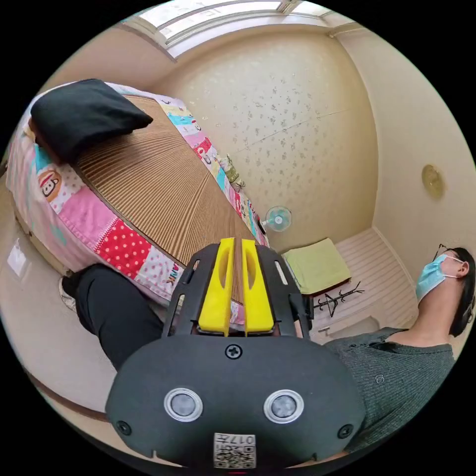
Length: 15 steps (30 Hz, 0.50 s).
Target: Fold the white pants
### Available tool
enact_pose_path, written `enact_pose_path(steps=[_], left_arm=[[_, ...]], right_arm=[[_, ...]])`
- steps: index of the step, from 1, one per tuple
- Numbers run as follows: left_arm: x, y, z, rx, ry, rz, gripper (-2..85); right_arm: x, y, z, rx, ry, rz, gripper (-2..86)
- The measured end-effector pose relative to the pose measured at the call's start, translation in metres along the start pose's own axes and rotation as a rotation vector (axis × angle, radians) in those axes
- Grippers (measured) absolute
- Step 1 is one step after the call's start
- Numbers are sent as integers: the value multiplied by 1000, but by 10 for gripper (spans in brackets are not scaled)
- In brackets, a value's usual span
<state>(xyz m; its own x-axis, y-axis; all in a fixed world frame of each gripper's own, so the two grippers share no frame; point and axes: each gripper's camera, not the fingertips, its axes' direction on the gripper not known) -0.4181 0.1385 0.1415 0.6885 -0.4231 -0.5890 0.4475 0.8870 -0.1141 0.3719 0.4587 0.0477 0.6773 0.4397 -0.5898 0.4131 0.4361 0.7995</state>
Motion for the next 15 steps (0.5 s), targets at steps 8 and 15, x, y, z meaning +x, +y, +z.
enact_pose_path(steps=[8,15], left_arm=[[60,0,100,-203,64,44,4],[67,3,97,-185,48,-1,-5]], right_arm=[[50,19,-114,483,443,320,119],[108,-61,-49,236,149,463,32]])
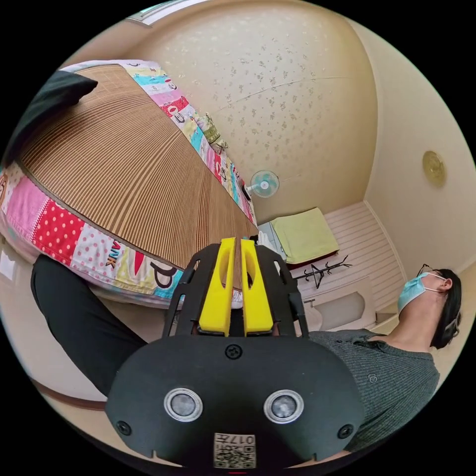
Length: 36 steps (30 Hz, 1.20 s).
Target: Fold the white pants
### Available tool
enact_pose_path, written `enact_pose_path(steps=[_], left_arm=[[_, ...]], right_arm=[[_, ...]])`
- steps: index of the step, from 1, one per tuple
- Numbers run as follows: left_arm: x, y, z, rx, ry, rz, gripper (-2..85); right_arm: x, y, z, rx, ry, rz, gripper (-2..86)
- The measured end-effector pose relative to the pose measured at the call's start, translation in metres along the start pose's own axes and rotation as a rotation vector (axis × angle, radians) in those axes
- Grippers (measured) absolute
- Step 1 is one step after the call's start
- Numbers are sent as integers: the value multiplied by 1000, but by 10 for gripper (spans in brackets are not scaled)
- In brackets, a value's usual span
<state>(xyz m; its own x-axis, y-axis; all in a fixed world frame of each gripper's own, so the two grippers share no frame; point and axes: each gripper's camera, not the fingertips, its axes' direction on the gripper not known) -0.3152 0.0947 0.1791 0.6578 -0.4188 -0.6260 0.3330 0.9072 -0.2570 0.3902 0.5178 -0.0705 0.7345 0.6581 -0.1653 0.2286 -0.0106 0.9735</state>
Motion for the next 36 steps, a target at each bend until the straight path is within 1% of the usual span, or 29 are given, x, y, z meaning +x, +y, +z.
enact_pose_path(steps=[1,2,4,5,6,7,8,9,10,11,12,13,15,16,18,19,20,21,23,25,26,28,29,30,31,33,34,35,36], left_arm=[[3,1,-3,8,-21,2,-7],[5,2,-5,19,-49,3,-8],[7,3,-6,33,-79,-1,-9],[6,2,-3,35,-80,-8,-10],[6,1,0,32,-74,-11,-10],[5,-2,6,21,-51,-16,-10],[6,-6,15,8,-23,-14,-10],[7,-8,20,0,-8,-10,-10],[11,-13,30,-19,19,5,-10],[16,-16,40,-40,41,22,-10],[18,-17,44,-48,51,28,-10],[23,-18,52,-62,72,38,-10],[27,-17,60,-81,92,50,-10],[28,-14,64,-97,85,51,-10],[23,-11,67,-123,60,39,-10],[17,-9,68,-133,53,26,-10],[11,-7,69,-135,55,12,-10],[8,-7,69,-134,60,3,-10],[-2,-4,69,-114,97,-20,-10],[-6,-1,72,-100,110,-22,-10],[-8,1,76,-100,114,-27,-10],[-10,3,86,-118,134,-31,-10],[-10,4,94,-138,149,-30,-10],[-10,4,97,-148,152,-28,-10],[-8,4,103,-162,150,-20,-9],[-5,5,109,-164,130,-2,-8],[-3,6,112,-156,113,8,-7],[-3,7,116,-149,97,14,-4],[-4,8,118,-147,92,15,-2]], right_arm=[[-15,4,-13,60,-48,-62,28],[-45,15,-35,172,-151,-168,24],[-90,23,-38,144,-219,-292,20],[-121,28,-22,52,-254,-389,19],[-148,32,10,-114,-311,-457,18],[-160,36,31,-211,-334,-484,18],[-184,53,73,-375,-347,-549,18],[-207,80,114,-534,-327,-631,18],[-217,96,134,-622,-310,-679,18],[-233,126,163,-776,-288,-758,18],[-242,149,178,-870,-301,-793,18],[-245,155,180,-884,-321,-792,18],[-240,147,162,-809,-454,-688,18],[-236,140,155,-777,-480,-654,18],[-203,100,122,-547,-530,-498,20],[-192,91,114,-467,-528,-456,22],[-163,72,100,-306,-512,-323,38],[-135,59,89,-160,-487,-185,77],[-105,43,84,4,-430,-45,151],[-96,14,108,-21,-415,-7,171],[-99,-10,131,-99,-487,0,171],[-121,-37,149,-119,-538,-20,132],[-153,-49,147,-112,-546,-68,82],[-202,-52,131,-62,-637,-217,53],[-230,-50,123,-52,-669,-293,48],[-355,-18,97,-59,-700,-647,36],[-383,-4,94,-73,-713,-734,35],[-432,26,96,-137,-737,-880,32],[-468,55,109,-230,-746,-973,30]])
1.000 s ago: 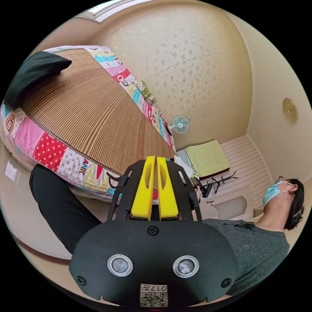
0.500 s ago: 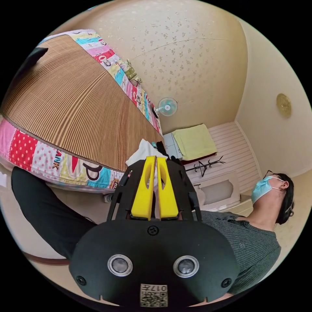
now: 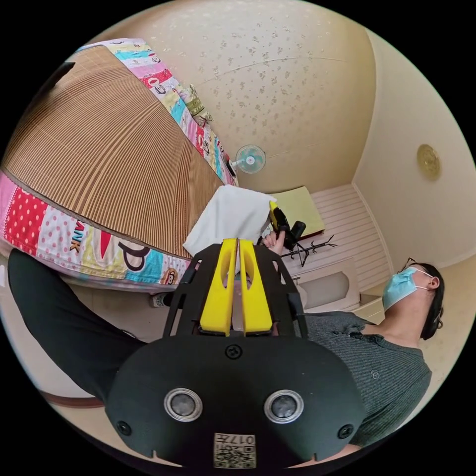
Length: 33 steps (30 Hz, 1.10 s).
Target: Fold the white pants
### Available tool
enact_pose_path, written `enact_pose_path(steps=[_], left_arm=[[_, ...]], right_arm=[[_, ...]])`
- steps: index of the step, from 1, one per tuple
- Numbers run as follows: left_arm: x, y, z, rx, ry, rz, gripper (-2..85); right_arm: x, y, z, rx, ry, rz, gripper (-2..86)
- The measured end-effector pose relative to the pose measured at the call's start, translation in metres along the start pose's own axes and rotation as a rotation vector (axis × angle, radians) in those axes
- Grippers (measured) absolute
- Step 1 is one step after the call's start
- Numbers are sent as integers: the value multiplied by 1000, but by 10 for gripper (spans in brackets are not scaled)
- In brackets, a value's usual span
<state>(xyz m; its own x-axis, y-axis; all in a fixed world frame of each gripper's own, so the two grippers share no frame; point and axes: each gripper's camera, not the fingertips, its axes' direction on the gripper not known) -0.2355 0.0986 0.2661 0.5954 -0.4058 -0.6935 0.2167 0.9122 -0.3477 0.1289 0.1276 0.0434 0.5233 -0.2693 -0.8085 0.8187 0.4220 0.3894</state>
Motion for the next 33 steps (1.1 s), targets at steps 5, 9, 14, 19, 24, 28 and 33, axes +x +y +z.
enact_pose_path(steps=[5,9,14,19,24,28,33], left_arm=[[-7,1,26,-26,-30,6,51],[0,-5,54,-98,-103,64,73],[23,-29,157,-336,-307,264,148],[47,-48,309,-619,-345,489,165],[-11,-23,429,-778,-700,575,91],[1,-20,377,-641,-358,453,20],[15,2,324,-656,-219,485,2]], right_arm=[[-6,51,179,-483,-293,145,19],[22,136,202,-501,-654,356,8],[63,172,118,-332,-502,502,6],[92,164,28,-166,-253,550,17],[114,172,-51,86,56,753,111],[129,182,-51,107,-34,840,174],[141,163,-22,40,-200,760,140]])
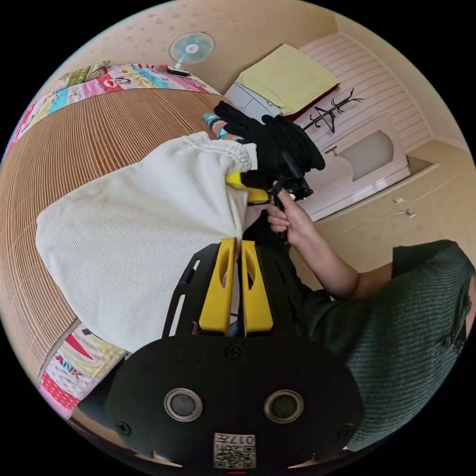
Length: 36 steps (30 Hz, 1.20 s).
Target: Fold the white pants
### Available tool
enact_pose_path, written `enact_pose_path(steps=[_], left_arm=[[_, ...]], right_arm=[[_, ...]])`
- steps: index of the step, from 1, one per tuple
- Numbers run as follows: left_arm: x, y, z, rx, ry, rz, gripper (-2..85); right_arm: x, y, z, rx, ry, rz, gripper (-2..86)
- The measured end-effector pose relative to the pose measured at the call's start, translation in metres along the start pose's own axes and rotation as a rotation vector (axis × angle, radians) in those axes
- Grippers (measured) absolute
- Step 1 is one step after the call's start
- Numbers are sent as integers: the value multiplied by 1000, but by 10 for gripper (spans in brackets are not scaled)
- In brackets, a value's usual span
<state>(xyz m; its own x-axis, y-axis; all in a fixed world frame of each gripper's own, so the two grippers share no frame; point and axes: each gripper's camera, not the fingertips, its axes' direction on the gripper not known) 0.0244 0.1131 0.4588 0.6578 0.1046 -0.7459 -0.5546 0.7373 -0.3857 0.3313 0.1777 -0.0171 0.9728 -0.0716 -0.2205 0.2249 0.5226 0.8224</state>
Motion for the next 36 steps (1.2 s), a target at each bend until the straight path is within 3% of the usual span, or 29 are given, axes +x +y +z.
enact_pose_path(steps=[2,4,8,11,13,17,18,20,22,24,26,29,33,36], left_arm=[[1,16,-23,25,97,42,-1],[-1,26,-57,97,211,82,2],[-25,70,-181,504,243,20,93],[-27,80,-238,648,192,56,122],[-28,64,-245,612,159,69,128],[-36,-5,-216,443,288,117,169],[-38,-16,-208,413,308,115,171],[-48,-59,-163,262,482,87,207],[-44,-85,-117,118,672,99,236],[-35,-98,-79,22,818,120,241],[-37,-93,-66,59,922,119,228],[-52,-76,-67,111,1134,120,196],[-63,-63,-71,111,1119,80,195],[-58,-59,-74,117,1178,73,159]], right_arm=[[-41,-4,-8,10,8,-221,55],[-97,2,-22,19,12,-494,29],[-192,39,-82,-59,-400,-1114,11],[-218,64,-156,-13,-719,-1477,6],[-213,70,-196,50,-954,-1660,5],[-195,57,-234,139,-1613,-1933,4],[-199,51,-231,105,-1773,-1969,4],[-216,44,-218,-14,-1885,-1959,3],[-237,43,-197,-152,-1851,-1880,3],[-264,44,-166,-284,-1683,-1739,2],[-281,43,-156,-398,-1520,-1648,2],[-291,46,-163,-385,-1158,-1535,1],[-300,26,-146,-423,-637,-1289,5],[-287,-15,-117,-469,-531,-1026,9]])
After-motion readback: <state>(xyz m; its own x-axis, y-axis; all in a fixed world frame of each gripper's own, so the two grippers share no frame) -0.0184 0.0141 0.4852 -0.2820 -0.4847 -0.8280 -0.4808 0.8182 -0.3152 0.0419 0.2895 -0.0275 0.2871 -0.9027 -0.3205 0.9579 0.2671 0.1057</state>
